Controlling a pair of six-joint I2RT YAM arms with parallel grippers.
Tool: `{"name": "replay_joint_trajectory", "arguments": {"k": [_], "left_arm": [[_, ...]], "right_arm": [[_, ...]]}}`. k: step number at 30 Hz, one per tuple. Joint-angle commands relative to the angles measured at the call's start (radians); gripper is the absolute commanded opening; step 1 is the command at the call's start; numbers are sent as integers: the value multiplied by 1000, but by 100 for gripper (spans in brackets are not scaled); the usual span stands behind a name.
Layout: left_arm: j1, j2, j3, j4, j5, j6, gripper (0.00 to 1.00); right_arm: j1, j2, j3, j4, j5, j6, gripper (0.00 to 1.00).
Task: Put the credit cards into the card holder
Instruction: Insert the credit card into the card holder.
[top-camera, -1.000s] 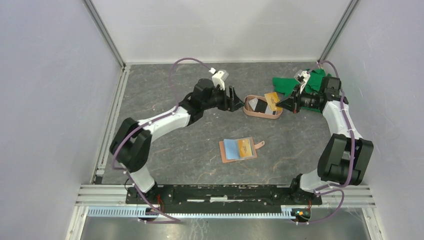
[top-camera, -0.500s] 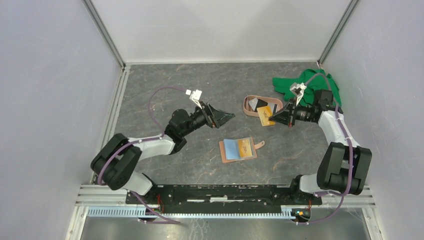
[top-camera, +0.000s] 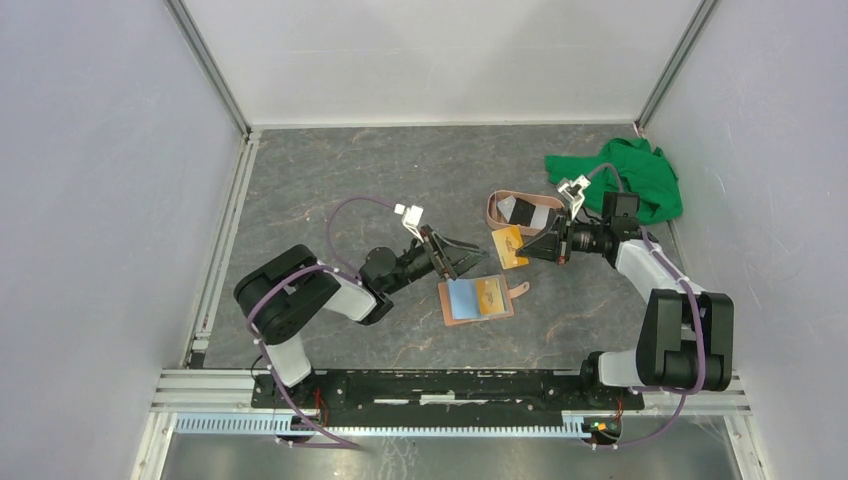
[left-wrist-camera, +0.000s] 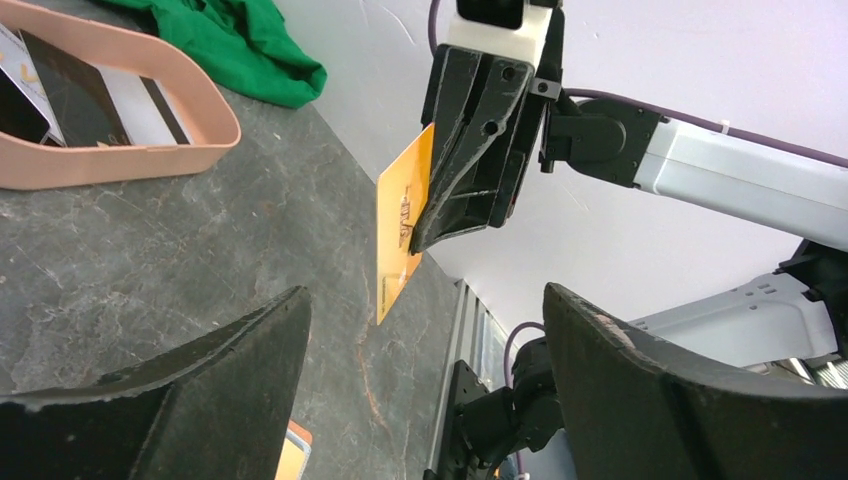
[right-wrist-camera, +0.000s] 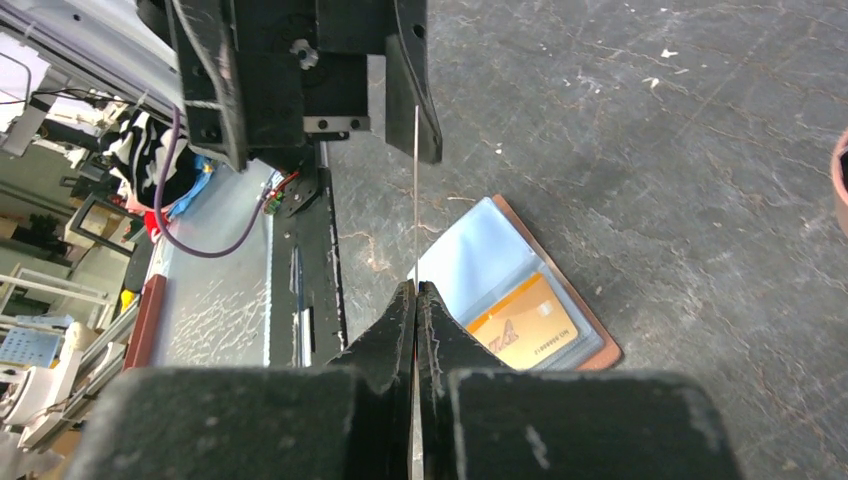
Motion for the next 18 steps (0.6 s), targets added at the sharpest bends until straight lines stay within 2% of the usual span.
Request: {"name": "replay_joint_trajectory", "arguments": {"k": [1, 13, 18], "left_arm": [[-28, 47, 24, 126, -42, -31, 88], [-54, 128, 87, 147, 11, -83, 71], [-55, 142, 100, 151, 20, -92, 56]], "right_arm": [[30, -3, 1, 72, -51, 37, 0], [54, 18, -5, 88, -52, 48, 0], [58, 20, -4, 90, -53, 48, 0]]}}
